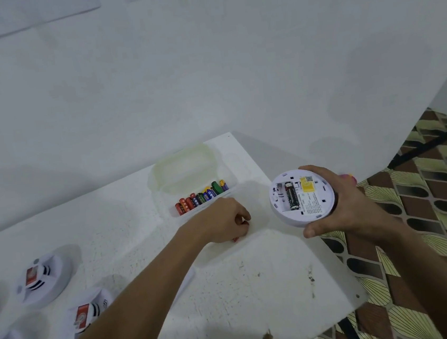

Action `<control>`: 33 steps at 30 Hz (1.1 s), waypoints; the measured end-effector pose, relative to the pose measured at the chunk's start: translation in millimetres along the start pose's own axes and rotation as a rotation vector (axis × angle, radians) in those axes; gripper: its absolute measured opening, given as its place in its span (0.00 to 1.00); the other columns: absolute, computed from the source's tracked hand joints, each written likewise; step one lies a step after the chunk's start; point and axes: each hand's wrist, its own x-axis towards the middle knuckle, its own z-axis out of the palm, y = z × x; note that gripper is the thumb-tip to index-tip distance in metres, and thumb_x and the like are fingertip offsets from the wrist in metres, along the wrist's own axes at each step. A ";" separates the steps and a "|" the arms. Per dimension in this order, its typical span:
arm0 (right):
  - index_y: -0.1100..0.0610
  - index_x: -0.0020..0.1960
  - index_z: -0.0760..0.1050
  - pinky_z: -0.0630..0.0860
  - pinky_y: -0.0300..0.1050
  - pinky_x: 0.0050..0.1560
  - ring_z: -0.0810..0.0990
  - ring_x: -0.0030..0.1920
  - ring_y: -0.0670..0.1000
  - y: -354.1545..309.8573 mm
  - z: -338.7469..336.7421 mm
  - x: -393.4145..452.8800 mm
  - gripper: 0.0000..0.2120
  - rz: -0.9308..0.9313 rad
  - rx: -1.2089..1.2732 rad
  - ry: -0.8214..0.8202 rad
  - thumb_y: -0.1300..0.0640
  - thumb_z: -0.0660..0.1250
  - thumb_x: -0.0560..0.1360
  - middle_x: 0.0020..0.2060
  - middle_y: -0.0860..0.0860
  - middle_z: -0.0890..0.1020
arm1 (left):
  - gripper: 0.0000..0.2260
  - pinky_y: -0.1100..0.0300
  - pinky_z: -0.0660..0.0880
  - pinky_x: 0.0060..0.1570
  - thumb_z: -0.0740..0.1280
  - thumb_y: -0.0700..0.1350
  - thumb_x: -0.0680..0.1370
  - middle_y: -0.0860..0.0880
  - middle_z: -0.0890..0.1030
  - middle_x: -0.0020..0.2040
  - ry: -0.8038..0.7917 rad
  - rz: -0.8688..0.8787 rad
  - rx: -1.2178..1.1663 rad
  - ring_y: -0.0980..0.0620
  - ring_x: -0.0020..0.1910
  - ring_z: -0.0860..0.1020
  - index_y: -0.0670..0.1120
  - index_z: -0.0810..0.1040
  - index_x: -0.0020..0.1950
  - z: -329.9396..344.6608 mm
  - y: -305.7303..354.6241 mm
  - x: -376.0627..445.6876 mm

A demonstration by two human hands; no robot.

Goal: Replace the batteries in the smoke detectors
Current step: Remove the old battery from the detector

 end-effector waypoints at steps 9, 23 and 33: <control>0.50 0.66 0.70 0.77 0.34 0.53 0.78 0.60 0.44 -2.6 15.7 7.4 0.44 0.000 0.090 -0.030 0.62 0.84 0.53 0.57 0.41 0.80 | 0.05 0.74 0.69 0.33 0.67 0.41 0.77 0.57 0.81 0.32 0.458 0.030 -0.321 0.63 0.31 0.77 0.48 0.82 0.49 -32.9 21.2 -35.0; 0.48 0.64 0.72 0.78 0.39 0.51 0.80 0.57 0.48 -30.4 68.1 46.9 0.42 -0.129 0.129 -0.160 0.57 0.85 0.53 0.56 0.45 0.80 | 0.04 0.68 0.76 0.48 0.74 0.41 0.72 0.50 0.84 0.47 0.886 0.363 -0.143 0.59 0.47 0.80 0.44 0.86 0.46 -19.8 9.7 -99.1; 0.45 0.64 0.72 0.81 0.46 0.52 0.79 0.59 0.51 -54.2 112.6 61.5 0.40 -0.170 0.135 -0.353 0.58 0.83 0.56 0.57 0.45 0.79 | 0.37 0.67 0.77 0.44 0.79 0.57 0.64 0.61 0.76 0.55 0.586 -0.285 -0.627 0.63 0.47 0.80 0.60 0.67 0.70 -37.0 -10.6 -152.0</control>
